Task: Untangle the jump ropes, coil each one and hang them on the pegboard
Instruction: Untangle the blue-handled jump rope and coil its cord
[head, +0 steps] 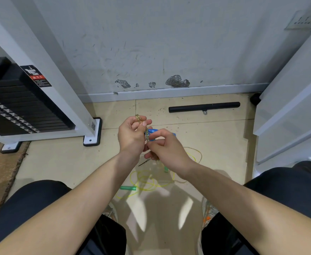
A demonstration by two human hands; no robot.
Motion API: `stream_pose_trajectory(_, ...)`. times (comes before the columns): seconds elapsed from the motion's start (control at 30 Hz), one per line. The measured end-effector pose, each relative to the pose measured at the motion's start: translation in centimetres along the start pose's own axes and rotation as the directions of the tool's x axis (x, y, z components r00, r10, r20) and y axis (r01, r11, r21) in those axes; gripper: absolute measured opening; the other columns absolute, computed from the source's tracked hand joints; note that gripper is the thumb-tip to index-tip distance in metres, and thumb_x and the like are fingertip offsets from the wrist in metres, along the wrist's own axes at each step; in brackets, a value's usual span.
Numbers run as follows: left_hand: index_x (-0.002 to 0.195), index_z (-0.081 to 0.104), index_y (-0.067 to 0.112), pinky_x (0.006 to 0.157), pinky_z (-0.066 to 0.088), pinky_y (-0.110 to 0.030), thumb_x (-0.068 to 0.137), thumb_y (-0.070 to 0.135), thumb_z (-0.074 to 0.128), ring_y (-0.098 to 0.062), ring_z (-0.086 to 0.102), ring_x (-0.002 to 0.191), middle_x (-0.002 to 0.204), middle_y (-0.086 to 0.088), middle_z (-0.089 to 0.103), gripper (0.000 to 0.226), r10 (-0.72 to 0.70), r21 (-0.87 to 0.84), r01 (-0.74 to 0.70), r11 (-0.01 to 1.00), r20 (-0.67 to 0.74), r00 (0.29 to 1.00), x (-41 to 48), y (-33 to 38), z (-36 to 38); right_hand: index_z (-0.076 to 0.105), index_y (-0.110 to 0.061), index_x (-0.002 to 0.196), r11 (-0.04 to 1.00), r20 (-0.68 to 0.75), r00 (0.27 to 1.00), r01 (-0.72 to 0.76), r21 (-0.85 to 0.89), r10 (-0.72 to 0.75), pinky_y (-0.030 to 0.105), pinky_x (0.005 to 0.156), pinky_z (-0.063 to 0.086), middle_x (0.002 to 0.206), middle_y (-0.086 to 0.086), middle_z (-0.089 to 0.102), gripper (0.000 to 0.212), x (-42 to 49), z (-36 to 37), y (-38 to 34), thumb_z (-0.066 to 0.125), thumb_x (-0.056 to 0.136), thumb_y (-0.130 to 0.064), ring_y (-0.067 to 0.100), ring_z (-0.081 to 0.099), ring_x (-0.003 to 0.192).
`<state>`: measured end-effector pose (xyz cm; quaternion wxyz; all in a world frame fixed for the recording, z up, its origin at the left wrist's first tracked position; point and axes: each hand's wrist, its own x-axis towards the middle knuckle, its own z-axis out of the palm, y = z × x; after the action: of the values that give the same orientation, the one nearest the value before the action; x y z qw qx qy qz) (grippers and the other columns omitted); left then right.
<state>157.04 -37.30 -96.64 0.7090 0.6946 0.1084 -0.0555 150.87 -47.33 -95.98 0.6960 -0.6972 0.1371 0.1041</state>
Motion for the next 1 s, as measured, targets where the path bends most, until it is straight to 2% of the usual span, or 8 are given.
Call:
stream_pose_trajectory(0.17,0.099,0.056,0.011,0.066,0.056,-0.031,0.100,-0.001,0.048,-0.022,0.069,0.081,0.093,-0.004,0.072,0.014,-0.157,-0.148,0.145,0.978,-0.076,0.985,0.8,0.7,0.0,0.055,-0.029,0.114,0.930,-0.067,0.983,0.141,-0.340,-0.174,0.031,0.073,0.053,0.081,-0.006,0.073,0.018,-0.4,0.8,1.6,0.053,0.098,-0.021,0.014,0.070,0.070)
stream_pose_trajectory(0.33,0.105,0.053,0.006,0.090,0.057,-0.038,0.092,-0.007,0.061,-0.026,0.070,0.095,0.105,-0.012,0.067,0.020,-0.277,-0.275,0.264,0.924,-0.010,0.961,1.1,1.4,-0.5,0.060,-0.031,0.111,0.836,-0.091,0.958,0.188,-0.515,-0.272,0.033,0.074,0.055,0.074,-0.011,0.069,0.014,0.6,-0.2,1.9,0.055,0.098,-0.027,0.009,0.065,0.066)
stream_pose_trajectory(0.5,0.113,0.052,0.004,0.072,0.059,-0.024,0.095,-0.011,0.052,-0.017,0.072,0.080,0.101,-0.006,0.067,0.023,-0.360,-0.439,0.338,0.832,0.036,0.932,1.3,2.5,-1.0,0.063,-0.026,0.114,0.717,-0.044,0.909,0.297,-0.631,-0.415,0.037,0.076,0.054,0.082,-0.008,0.072,0.020,0.3,0.3,2.8,0.057,0.097,-0.035,0.015,0.067,0.076)
stream_pose_trajectory(0.63,0.111,0.055,0.001,0.056,0.060,-0.026,0.092,-0.010,0.057,-0.018,0.075,0.067,0.093,-0.009,0.067,0.022,-0.416,-0.501,0.432,0.750,0.151,0.897,1.7,3.7,-1.9,0.066,-0.027,0.096,0.840,-0.025,0.958,0.237,-0.487,-0.285,0.032,0.067,0.047,0.065,-0.009,0.060,0.012,0.7,-0.6,2.8,0.056,0.099,-0.032,0.007,0.053,0.059)
stream_pose_trajectory(0.73,0.105,0.057,0.001,0.055,0.060,-0.029,0.092,-0.010,0.058,-0.019,0.074,0.067,0.090,-0.009,0.065,0.017,-0.431,-0.419,0.500,0.758,0.253,0.866,1.3,4.4,-2.3,0.069,-0.027,0.082,0.905,0.059,0.991,0.136,-0.404,-0.123,0.025,0.066,0.044,0.065,-0.011,0.058,0.018,1.8,-3.0,2.0,0.060,0.096,-0.024,0.005,0.052,0.061)
stream_pose_trajectory(0.8,0.104,0.057,0.000,0.067,0.062,-0.031,0.091,-0.013,0.057,-0.021,0.075,0.078,0.086,-0.006,0.065,0.018,-0.413,-0.294,0.510,0.808,0.336,0.847,1.2,4.5,-2.6,0.068,-0.016,0.076,0.924,0.107,0.993,0.088,-0.373,-0.051,0.019,0.066,0.042,0.068,-0.010,0.061,0.017,2.3,-4.6,1.5,0.063,0.092,-0.017,0.004,0.051,0.061)
stream_pose_trajectory(0.9,0.108,0.056,-0.002,0.077,0.062,-0.031,0.090,-0.017,0.054,-0.024,0.074,0.091,0.082,-0.004,0.065,0.024,-0.383,-0.106,0.473,0.875,0.447,0.809,1.1,4.5,-3.2,0.060,-0.008,0.065,0.932,0.102,0.994,0.067,-0.355,-0.033,0.022,0.066,0.039,0.063,-0.006,0.052,0.026,2.9,-6.3,1.2,0.072,0.085,-0.019,0.008,0.054,0.065)
stream_pose_trajectory(1.0,0.106,0.057,0.001,0.085,0.060,-0.034,0.088,-0.018,0.056,-0.025,0.074,0.089,0.079,-0.002,0.067,0.026,-0.352,0.081,0.360,0.929,0.488,0.798,0.9,4.4,-3.3,0.069,-0.012,0.068,0.941,0.099,0.995,0.054,-0.335,-0.022,0.021,0.062,0.039,0.062,-0.002,0.056,0.020,3.2,-7.2,0.8,0.073,0.087,-0.009,0.010,0.050,0.063)
